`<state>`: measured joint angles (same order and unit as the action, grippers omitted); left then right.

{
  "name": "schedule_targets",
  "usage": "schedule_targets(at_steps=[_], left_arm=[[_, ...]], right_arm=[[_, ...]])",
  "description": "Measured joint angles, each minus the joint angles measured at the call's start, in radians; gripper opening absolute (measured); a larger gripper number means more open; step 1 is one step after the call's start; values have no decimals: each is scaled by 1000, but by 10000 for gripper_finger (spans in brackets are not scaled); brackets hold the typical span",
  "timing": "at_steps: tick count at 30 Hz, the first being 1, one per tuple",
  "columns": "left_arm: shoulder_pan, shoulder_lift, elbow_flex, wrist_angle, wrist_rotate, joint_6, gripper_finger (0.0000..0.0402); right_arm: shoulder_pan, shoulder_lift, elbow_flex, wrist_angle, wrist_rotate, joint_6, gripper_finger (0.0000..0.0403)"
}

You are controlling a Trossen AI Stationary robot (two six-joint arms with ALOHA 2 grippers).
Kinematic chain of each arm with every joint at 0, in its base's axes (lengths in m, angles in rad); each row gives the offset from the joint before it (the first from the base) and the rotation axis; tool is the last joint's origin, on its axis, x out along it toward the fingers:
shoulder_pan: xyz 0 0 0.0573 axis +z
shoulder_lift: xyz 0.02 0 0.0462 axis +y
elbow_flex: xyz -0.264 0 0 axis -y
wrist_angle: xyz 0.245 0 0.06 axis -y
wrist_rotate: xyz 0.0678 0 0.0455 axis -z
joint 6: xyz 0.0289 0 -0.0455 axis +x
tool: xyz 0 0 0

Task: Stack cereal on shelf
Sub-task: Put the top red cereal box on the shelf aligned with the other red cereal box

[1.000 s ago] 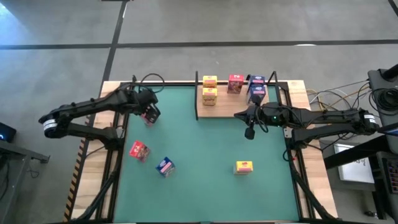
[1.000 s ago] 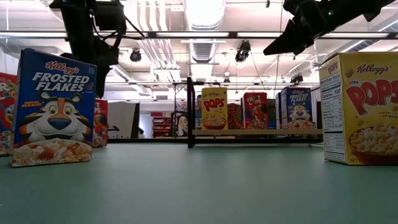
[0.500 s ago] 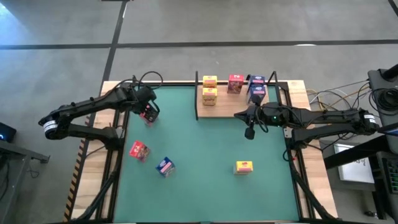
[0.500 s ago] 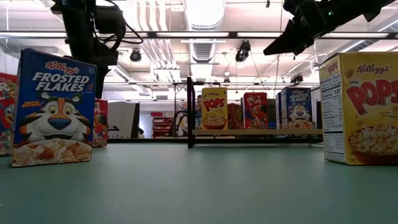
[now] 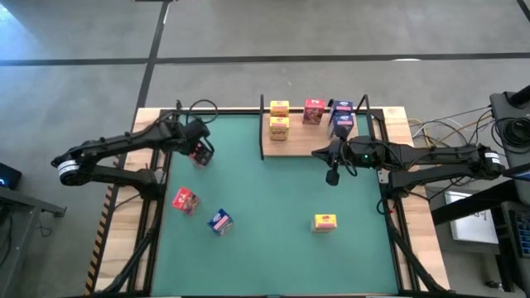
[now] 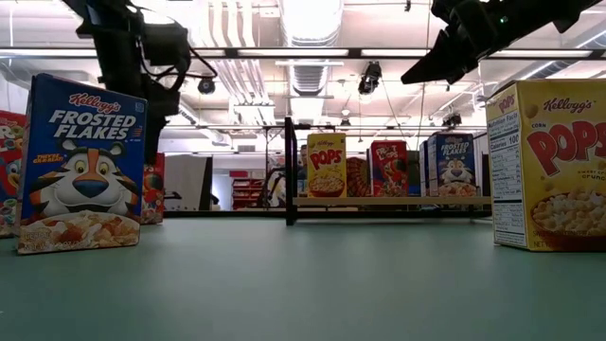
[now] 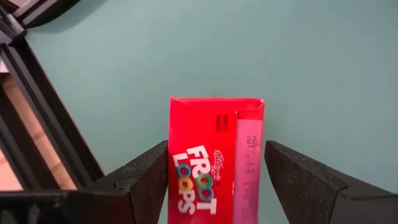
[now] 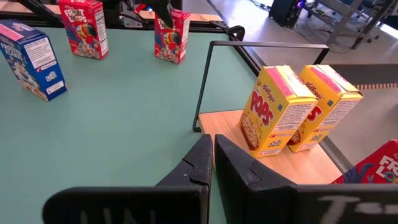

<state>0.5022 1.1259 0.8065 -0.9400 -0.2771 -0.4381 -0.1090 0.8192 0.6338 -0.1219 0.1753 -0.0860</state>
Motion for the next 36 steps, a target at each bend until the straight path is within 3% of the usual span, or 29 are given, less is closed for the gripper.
schedule_targets(at_steps=[7,19,28,36], left_arm=[[-2,0,-45,24,0,-19,233],[-4,0,-27,23,21,-18,177],[-5,0,-21,20,28,-16,166],[-32,0,76,-44,33,-6,166]], right_arm=[[0,0,0,0,0,0,9],[0,0,0,0,0,0,9],[0,0,0,-8,0,0,9],[0,-3,0,-32,-2,-12,9]])
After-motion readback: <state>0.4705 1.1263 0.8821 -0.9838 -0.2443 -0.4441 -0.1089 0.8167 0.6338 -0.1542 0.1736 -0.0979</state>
